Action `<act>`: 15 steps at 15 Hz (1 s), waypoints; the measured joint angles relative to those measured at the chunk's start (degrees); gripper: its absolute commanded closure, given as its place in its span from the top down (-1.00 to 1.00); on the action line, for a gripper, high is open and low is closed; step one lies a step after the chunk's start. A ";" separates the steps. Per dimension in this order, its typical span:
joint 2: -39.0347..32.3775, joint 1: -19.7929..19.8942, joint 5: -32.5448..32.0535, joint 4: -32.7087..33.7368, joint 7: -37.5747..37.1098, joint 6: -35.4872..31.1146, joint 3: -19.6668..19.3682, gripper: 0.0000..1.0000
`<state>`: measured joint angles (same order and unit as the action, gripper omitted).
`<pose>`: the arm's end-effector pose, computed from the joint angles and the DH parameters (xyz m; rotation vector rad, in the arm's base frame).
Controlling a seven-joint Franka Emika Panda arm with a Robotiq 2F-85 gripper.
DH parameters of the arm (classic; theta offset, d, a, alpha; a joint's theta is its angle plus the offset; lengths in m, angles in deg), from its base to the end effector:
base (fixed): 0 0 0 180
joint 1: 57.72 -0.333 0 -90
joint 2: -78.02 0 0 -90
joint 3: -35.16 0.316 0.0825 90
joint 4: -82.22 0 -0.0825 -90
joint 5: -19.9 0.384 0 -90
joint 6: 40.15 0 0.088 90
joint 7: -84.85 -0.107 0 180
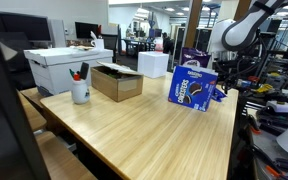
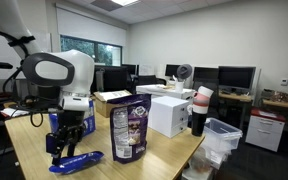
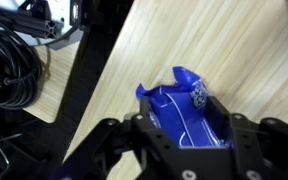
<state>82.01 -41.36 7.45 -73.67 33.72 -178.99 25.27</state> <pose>0.3370 -0.1656 0.2296 2.4768 -1.6379 -0.2944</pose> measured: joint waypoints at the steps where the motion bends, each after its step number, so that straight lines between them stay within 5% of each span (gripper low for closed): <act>1: -0.15 -0.13 0.08 0.01 0.00 0.00 -0.02 -0.49; 5: -0.68 -0.20 0.53 0.21 0.00 0.01 -0.22 -0.86; 15: -0.11 -0.20 2.14 2.27 3.47 5.80 -0.96 -0.92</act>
<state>81.91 -41.56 9.59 -71.40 37.20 -173.19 24.32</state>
